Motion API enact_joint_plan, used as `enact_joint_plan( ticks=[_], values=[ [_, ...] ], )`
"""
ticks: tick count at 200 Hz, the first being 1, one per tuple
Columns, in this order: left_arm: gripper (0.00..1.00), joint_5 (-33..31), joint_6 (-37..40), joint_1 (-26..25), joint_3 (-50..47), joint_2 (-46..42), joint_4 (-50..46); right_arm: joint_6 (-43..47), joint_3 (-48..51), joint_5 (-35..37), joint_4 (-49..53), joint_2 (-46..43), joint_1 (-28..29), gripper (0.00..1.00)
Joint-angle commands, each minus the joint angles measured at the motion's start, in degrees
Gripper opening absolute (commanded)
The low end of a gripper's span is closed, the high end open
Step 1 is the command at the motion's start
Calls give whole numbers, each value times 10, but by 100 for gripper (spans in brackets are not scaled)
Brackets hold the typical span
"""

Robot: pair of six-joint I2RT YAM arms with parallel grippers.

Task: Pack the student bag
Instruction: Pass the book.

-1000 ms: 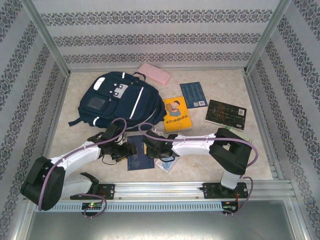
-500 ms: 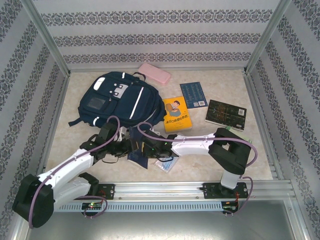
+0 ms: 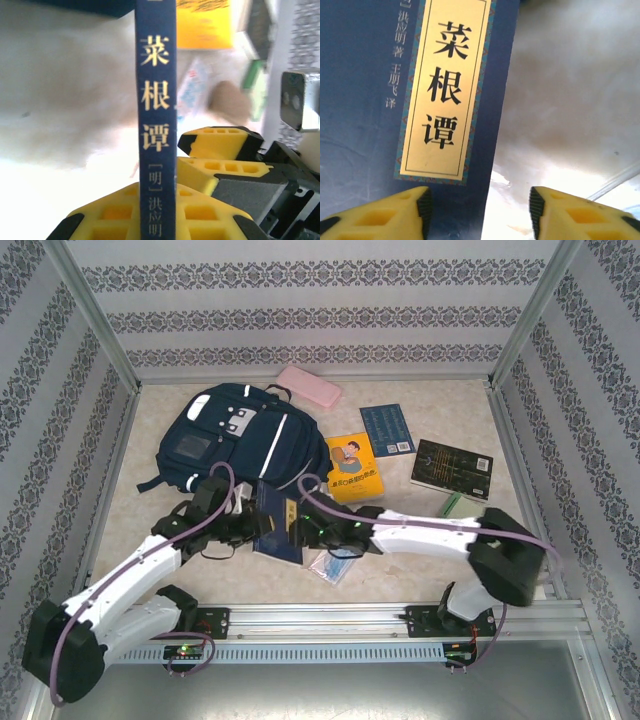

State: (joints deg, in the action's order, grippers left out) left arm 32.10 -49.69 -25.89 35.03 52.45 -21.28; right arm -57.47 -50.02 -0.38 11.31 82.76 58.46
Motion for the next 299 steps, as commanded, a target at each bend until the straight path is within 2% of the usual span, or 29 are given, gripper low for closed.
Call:
enact_joint_plan(
  ticks=[1, 30, 55, 98, 131, 151, 195, 201, 211, 223, 236, 260, 285, 299],
  values=[
    [0, 33, -4, -4, 67, -21, 9, 22, 14, 22, 0, -75, -24, 65],
    [0, 65, -13, -2, 134, 23, 48, 15, 34, 0, -42, -154, -73, 73],
    [0, 104, -39, -2, 176, 72, 113, -10, 57, -86, -125, -177, -133, 72],
    [0, 144, -74, -1, 215, 120, 172, -89, 95, -207, -290, -156, -214, 71],
    [0, 160, -104, -1, 206, 138, 222, -144, 104, -264, -400, -114, -235, 72],
    [0, 163, -102, 0, 206, 147, 224, -169, 102, -289, -448, -89, -237, 68],
    [0, 164, -90, 23, 202, 162, 216, -179, 112, -292, -464, -84, -249, 46],
    [0, 165, -89, 27, 201, 165, 216, -181, 116, -292, -465, -86, -251, 39],
    [0, 171, -89, 32, 198, 172, 220, -181, 119, -295, -464, -89, -256, 19],
    [0, 173, -84, 34, 200, 181, 218, -176, 119, -297, -456, -93, -260, 1],
    [0, 169, -64, 36, 210, 191, 193, -168, 116, -298, -439, -96, -266, 0],
    [15, 131, 8, 40, 246, 219, 88, -160, 117, -296, -425, -98, -281, 0],
    [45, 56, 98, 43, 297, 254, -26, -139, 112, -295, -389, -103, -305, 0],
    [52, -4, 141, 44, 326, 275, -78, -126, 108, -293, -361, -107, -321, 0]
  ],
)
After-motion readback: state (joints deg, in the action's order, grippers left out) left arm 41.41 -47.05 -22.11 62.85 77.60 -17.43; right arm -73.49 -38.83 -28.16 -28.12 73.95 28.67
